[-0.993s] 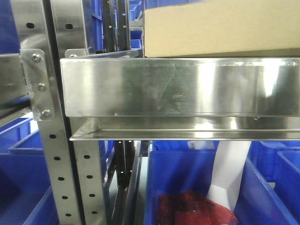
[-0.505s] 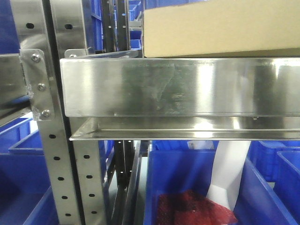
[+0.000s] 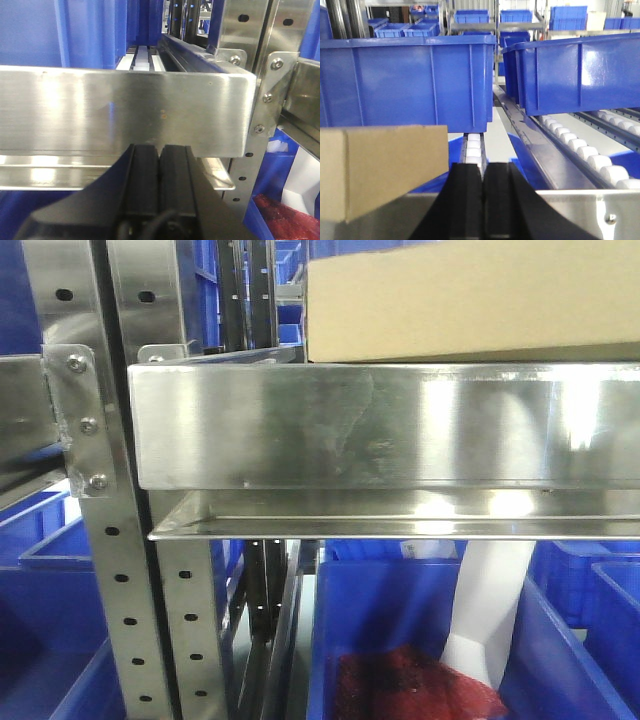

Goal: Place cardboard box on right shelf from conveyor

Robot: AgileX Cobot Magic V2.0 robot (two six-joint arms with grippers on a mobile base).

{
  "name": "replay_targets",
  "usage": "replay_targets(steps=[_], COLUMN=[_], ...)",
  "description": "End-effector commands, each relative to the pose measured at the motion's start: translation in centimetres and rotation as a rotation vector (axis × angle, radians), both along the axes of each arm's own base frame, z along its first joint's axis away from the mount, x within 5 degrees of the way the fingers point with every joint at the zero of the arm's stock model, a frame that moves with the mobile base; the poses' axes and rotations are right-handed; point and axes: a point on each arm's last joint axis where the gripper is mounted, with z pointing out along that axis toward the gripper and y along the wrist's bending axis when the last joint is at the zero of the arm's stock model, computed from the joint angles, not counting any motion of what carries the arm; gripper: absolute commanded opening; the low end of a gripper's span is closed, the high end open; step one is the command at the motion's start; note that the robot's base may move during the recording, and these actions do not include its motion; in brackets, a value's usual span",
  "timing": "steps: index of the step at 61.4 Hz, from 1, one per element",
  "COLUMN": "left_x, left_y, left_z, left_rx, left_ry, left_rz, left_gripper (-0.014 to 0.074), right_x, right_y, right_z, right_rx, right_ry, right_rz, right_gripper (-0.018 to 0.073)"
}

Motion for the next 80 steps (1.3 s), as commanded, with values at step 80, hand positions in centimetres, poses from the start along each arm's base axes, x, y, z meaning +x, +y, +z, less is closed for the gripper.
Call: replay_targets(steps=[80], left_x=[0.0], left_y=[0.0], left_z=[0.6], left_rx=[-0.017], left_ry=[-0.088], left_rz=[0.001], left_gripper=[-0.0116], right_x=[-0.5], right_y=[-0.1], right_z=[-2.3], right_rx=[0.047], right_ry=[-0.134], right_rz=[-0.003], right_gripper=[0.0023])
